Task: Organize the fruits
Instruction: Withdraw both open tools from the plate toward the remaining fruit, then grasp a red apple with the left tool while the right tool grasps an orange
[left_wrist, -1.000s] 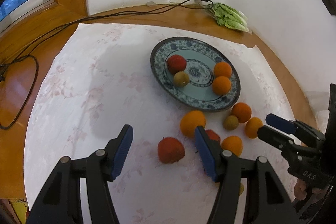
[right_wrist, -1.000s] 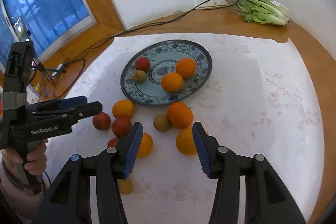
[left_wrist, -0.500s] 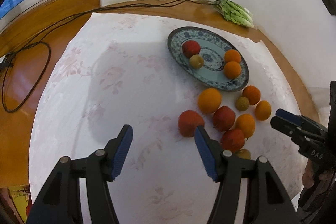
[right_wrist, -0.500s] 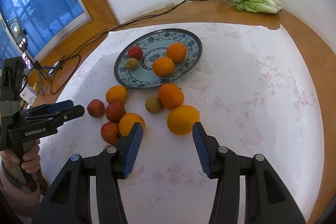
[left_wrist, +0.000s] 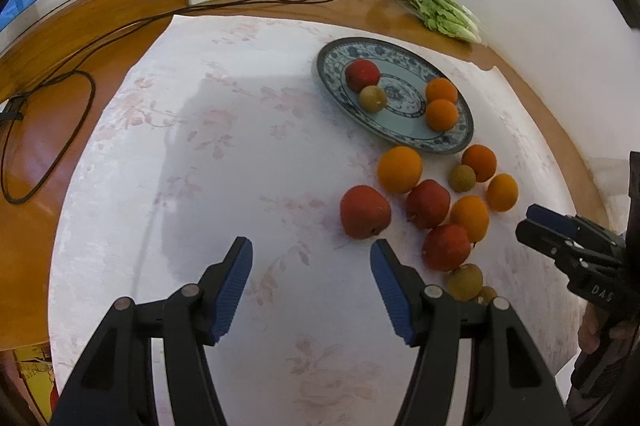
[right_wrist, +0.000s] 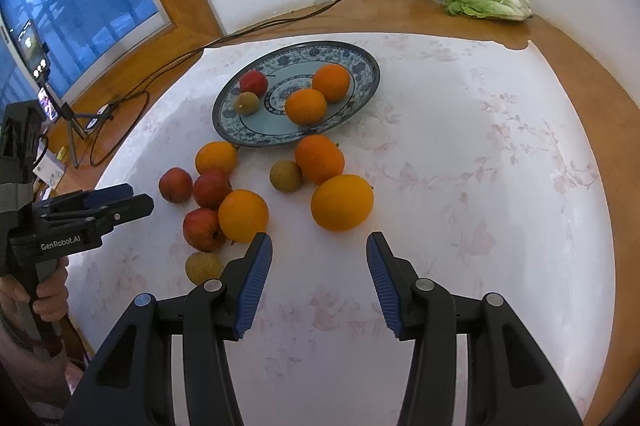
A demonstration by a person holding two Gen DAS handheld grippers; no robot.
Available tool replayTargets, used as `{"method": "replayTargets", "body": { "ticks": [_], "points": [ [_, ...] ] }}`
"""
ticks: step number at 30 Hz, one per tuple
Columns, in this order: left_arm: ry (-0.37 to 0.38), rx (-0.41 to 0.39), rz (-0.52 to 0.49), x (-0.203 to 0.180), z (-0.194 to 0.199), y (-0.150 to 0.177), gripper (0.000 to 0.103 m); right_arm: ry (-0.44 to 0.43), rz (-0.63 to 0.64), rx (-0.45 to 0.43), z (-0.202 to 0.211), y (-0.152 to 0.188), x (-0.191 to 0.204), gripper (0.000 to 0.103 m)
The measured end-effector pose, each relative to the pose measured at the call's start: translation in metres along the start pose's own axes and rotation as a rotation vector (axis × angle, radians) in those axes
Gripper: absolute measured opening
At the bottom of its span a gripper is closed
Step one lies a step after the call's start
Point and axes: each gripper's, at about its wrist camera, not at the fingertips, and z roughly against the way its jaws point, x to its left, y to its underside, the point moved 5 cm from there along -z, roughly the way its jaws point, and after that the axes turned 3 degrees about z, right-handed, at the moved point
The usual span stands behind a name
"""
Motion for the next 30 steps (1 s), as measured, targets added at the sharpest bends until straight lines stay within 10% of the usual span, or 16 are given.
{"method": "replayTargets", "body": {
  "ticks": [16, 30],
  "points": [
    [0.022, -0.019, -0.061, -0.023, -0.011, 0.000, 0.064, 0.022, -0.013, 0.001, -0.013, -0.002, -0.009, 0.050],
    [0.042, -0.029, -0.065, -0.027, -0.021, -0.005, 0.041, 0.079, 0.023, 0.005, -0.030, -0.007, -0.010, 0.052]
  ]
}}
